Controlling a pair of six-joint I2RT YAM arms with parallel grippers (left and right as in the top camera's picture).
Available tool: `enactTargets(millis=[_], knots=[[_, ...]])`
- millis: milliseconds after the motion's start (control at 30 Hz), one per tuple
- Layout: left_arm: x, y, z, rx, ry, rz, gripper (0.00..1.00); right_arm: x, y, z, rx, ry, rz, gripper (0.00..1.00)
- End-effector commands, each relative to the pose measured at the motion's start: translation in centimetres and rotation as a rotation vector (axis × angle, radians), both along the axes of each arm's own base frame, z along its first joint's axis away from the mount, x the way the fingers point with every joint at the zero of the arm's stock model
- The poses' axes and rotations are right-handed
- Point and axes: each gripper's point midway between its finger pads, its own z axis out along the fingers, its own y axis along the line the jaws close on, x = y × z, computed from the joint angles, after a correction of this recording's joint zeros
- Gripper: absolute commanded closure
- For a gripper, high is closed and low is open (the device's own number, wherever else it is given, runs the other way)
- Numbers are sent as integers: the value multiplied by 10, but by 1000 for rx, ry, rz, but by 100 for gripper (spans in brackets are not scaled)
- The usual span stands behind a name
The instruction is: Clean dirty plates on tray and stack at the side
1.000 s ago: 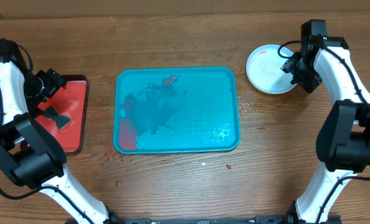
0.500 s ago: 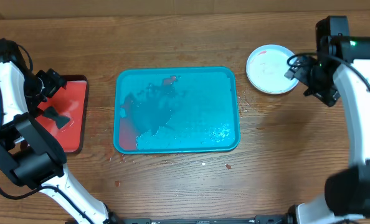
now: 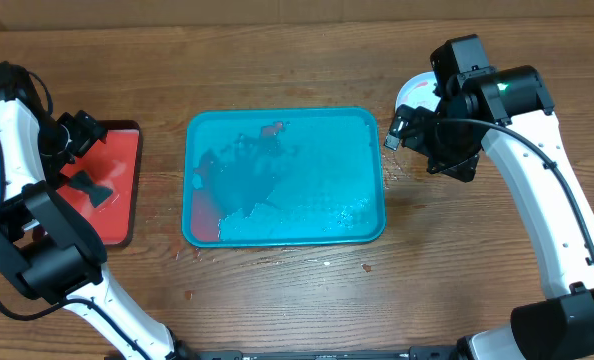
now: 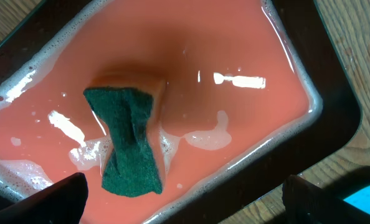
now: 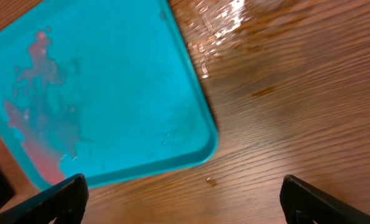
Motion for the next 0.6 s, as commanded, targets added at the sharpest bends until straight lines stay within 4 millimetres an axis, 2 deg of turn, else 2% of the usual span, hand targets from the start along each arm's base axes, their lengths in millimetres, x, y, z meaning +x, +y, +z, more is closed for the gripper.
enactTargets(millis=[0, 300, 567], knots=[[7, -2, 10, 10, -29, -16, 0, -2, 6, 4, 32, -4, 12, 0], [7, -1, 10, 10, -30, -15, 0, -17, -3, 0, -8, 59, 12, 0], [7, -1, 10, 10, -29, -16, 0, -14, -14, 0, -69, 37, 2, 0]])
